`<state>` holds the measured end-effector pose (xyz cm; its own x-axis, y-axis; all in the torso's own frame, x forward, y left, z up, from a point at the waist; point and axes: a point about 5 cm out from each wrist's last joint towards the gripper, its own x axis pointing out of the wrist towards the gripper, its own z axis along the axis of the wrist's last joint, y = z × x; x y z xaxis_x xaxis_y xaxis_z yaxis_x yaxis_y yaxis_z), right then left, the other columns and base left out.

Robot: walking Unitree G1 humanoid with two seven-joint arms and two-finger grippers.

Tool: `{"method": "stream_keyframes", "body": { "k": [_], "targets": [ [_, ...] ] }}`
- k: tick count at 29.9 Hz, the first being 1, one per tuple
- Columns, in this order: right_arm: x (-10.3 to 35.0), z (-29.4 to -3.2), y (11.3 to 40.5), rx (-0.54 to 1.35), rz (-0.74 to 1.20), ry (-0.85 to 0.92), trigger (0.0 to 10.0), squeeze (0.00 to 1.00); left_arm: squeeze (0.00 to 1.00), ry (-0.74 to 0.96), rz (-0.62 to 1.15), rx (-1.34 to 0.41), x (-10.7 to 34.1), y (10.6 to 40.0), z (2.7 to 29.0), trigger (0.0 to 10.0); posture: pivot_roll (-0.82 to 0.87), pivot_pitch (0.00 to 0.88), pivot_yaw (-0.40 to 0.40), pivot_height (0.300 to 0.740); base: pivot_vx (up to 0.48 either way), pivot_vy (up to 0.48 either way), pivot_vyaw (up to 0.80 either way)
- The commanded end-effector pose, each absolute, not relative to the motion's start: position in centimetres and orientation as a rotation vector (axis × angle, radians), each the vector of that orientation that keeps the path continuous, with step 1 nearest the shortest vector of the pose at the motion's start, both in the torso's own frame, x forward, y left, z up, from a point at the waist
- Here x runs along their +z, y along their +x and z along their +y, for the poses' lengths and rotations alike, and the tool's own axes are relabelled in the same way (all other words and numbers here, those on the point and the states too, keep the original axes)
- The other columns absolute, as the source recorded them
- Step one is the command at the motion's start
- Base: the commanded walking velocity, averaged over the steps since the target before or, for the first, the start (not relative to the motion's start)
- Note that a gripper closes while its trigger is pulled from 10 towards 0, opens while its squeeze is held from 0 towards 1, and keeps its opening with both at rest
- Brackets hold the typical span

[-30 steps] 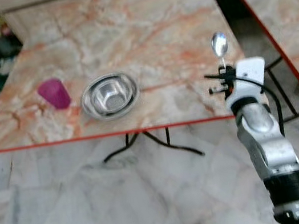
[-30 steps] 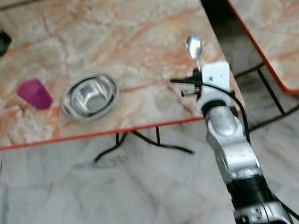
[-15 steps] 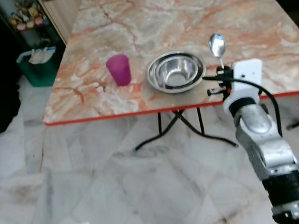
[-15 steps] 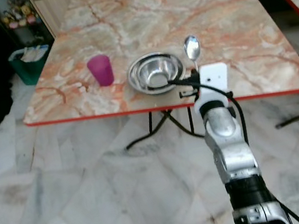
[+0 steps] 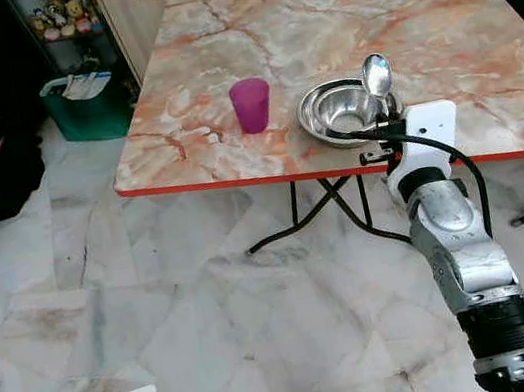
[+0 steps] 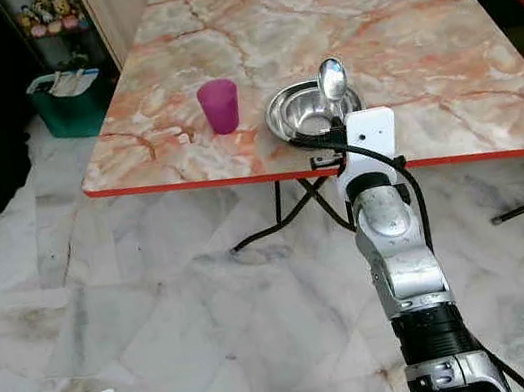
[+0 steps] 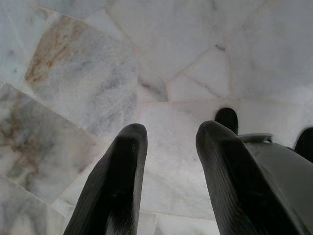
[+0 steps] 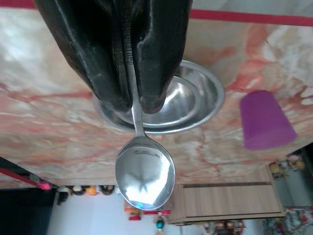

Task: Setting the table

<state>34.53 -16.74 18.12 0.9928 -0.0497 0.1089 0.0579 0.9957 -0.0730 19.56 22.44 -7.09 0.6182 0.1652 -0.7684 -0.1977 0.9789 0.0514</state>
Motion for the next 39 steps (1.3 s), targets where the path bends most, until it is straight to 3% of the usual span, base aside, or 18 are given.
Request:
{"method": "stream_keyframes", "body": {
  "k": [1,14,22,39],
  "targets": [
    [18.0,-17.22,34.64,-0.068,-0.091,-0.081,10.0,0.0,0.0,-0.053,0.893,0.225,-7.3,19.14,22.53,10.0,-0.05,0.178,0.058,0.74,0.0,0.0,-0.79],
    [17.8,-16.7,34.63,-0.053,-0.084,-0.085,10.0,0.0,0.0,-0.06,0.888,0.229,-7.3,19.18,22.43,10.0,-0.05,0.184,0.057,0.74,0.2,0.0,-0.16],
    [17.7,-16.57,34.67,-0.027,-0.072,-0.143,10.0,0.0,0.0,-0.063,0.888,0.229,-7.3,19.2,22.39,10.0,-0.05,0.182,0.056,0.74,0.368,0.0,0.0],
    [17.84,-16.59,34.71,-0.041,-0.081,-0.093,10.0,0.0,0.0,-0.067,0.891,0.233,-7.36,19.05,22.48,10.0,-0.05,0.183,0.054,0.74,0.383,0.0,0.05]
  ]
}}
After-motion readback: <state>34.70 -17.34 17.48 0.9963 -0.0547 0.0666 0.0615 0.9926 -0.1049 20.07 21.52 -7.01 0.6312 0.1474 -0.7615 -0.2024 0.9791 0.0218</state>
